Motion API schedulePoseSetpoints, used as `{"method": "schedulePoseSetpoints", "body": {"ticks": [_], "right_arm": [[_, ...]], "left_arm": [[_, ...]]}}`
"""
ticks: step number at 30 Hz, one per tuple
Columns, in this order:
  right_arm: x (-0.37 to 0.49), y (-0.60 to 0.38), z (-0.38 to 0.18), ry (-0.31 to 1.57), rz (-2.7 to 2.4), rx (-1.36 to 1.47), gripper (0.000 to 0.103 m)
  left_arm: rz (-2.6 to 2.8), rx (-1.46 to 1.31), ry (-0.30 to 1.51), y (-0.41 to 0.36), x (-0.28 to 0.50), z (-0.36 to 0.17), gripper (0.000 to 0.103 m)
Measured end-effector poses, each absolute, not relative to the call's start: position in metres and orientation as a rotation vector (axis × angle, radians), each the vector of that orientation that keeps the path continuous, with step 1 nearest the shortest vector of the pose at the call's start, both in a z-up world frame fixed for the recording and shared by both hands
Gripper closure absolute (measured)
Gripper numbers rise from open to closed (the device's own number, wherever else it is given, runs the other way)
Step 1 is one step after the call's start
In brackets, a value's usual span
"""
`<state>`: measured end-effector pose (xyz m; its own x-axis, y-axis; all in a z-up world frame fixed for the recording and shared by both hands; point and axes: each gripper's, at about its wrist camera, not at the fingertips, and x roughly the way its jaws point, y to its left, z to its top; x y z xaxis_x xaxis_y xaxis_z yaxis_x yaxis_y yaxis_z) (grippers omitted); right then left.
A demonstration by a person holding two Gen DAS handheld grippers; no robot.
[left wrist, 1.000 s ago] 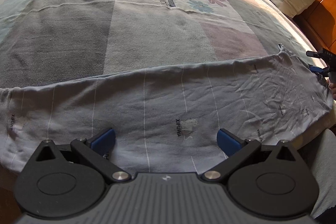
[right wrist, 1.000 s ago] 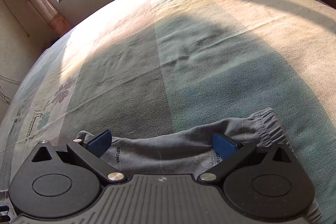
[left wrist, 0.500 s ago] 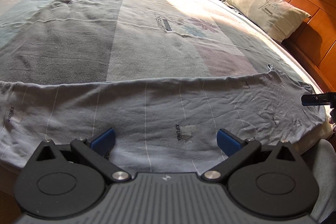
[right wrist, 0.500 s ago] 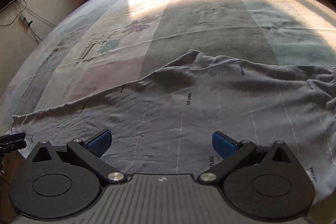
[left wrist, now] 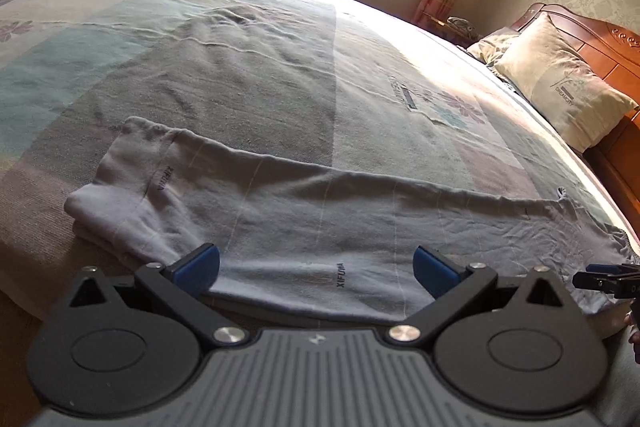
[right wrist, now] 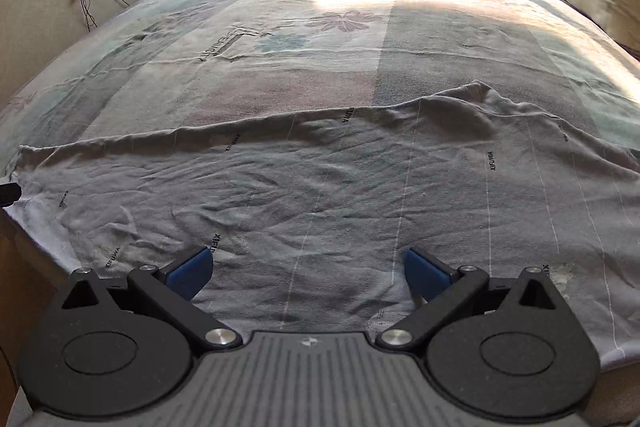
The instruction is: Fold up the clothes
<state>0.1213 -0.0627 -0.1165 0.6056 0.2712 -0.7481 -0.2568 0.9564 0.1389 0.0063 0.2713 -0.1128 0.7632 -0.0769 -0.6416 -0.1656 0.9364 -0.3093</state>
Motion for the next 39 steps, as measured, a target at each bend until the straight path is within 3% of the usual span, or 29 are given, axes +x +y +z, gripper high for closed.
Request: {"method": "schedulePoseSetpoints", "body": {"ticks": [8, 17, 24, 33, 39], "right_arm": [[0.115, -0.036, -0.123, 0.837, 0.191, -0.086, 0.000], [0.115, -0.034, -0.123, 0.844, 0.168, -0.084, 0.000], [0.113, -0.033, -0.124, 0.833, 0.150, -0.078, 0.000], [0.126, -0.021, -0.110, 0.908, 0.224, -0.138, 0.000], [0.129, 0.062, -0.074, 0.773, 0.480, -0.334, 0.000]], "left_arm": [[0.100, -0.546, 0.586, 0.314, -0.028, -0.103, 0.001], [0.076, -0.590, 0.507, 0.336, -0.004, -0.099, 0.001], [0.065, -0.644, 0.578, 0.345, -0.003, -0.122, 0.001], [0.064, -0.650, 0.621, 0.351, -0.010, -0.105, 0.001], [0.071, -0.662, 0.705, 0.359, -0.003, -0.104, 0.001]]}}
